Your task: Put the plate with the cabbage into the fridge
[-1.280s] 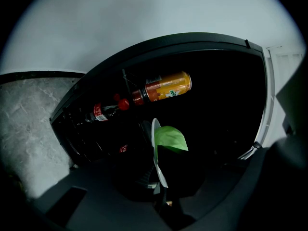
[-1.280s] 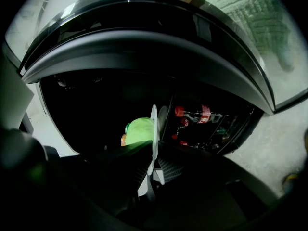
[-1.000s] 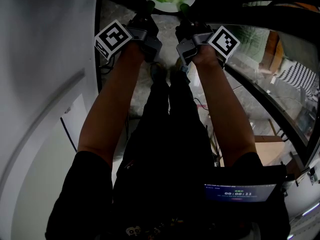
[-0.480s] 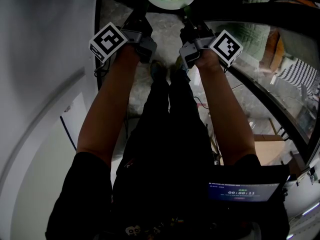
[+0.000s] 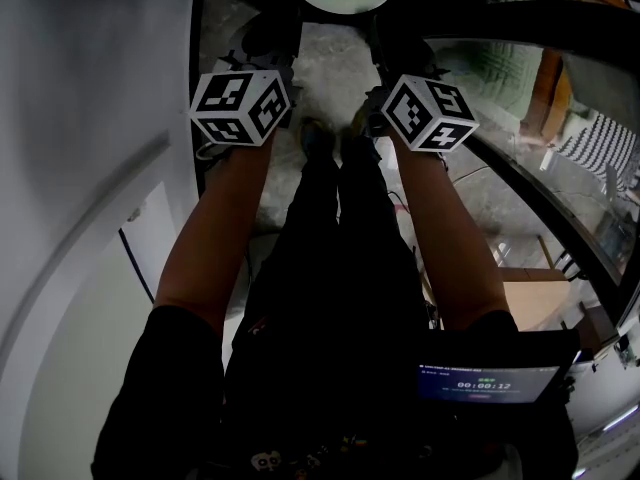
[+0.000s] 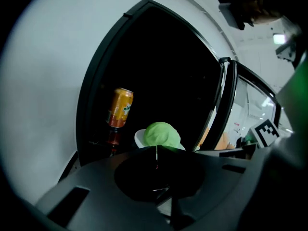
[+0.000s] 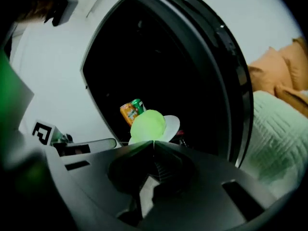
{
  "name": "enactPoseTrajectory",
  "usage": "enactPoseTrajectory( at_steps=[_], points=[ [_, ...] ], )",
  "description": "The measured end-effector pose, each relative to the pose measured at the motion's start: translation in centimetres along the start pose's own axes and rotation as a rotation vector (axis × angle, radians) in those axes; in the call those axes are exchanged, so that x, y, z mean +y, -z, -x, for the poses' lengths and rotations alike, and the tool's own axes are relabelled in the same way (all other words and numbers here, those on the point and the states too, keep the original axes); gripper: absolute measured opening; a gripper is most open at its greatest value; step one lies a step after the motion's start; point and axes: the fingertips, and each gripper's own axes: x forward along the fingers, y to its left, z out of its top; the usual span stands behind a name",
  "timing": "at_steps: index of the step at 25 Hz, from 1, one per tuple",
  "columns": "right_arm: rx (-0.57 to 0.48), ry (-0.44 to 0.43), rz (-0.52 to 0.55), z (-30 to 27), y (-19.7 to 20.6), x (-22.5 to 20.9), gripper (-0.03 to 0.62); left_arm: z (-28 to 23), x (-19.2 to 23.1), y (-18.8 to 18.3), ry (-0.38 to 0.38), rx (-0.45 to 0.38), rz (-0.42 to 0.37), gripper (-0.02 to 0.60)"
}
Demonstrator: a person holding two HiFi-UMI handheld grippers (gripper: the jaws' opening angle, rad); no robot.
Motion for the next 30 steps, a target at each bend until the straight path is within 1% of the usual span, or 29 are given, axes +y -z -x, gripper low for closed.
enactPoseTrajectory(
  at_steps=[1, 3, 9, 15, 21, 25, 27, 30],
  points=[
    [0.005, 0.002, 0.05, 0.0, 0.1, 0.3, 0.005, -0.1, -0.4, 0.1, 0.006, 0.005, -0.022, 0.009],
    [0.015, -0.001, 0.106, -0.2, 0.4, 0.8, 0.005, -0.2, -0.9, 0.3, 0.011, 0.008, -0.032, 0.009],
    [0.02, 0.004, 0.184, -1.0, 1.3, 2.1, 0.005, 0.0, -0.7, 0.7, 0.002, -0.002, -0.014, 0.009],
    [0.017, 0.015, 0.197, -1.7, 1.4, 2.4, 0.005, -0.2, -0.4, 0.8, 0.0, -0.007, -0.005, 0.009],
    [-0.006, 0.023, 0.186, -2.5, -0.1, 2.5, 0.005, -0.2, -0.3, 0.9, -0.002, 0.007, 0.007, 0.009],
    [-0.016, 0.027, 0.205, -2.4, -0.6, 2.7, 0.005, -0.2, 0.0, 0.8, -0.004, 0.009, 0.007, 0.009],
    [-0.011, 0.034, 0.228, -2.0, -0.2, 2.8, 0.005, -0.2, 0.1, 0.9, -0.004, 0.013, -0.005, 0.009],
    [0.003, 0.047, 0.252, -1.8, 0.6, 2.5, 0.005, -0.7, -0.2, 1.3, 0.008, 0.032, -0.044, 0.009]
  ],
)
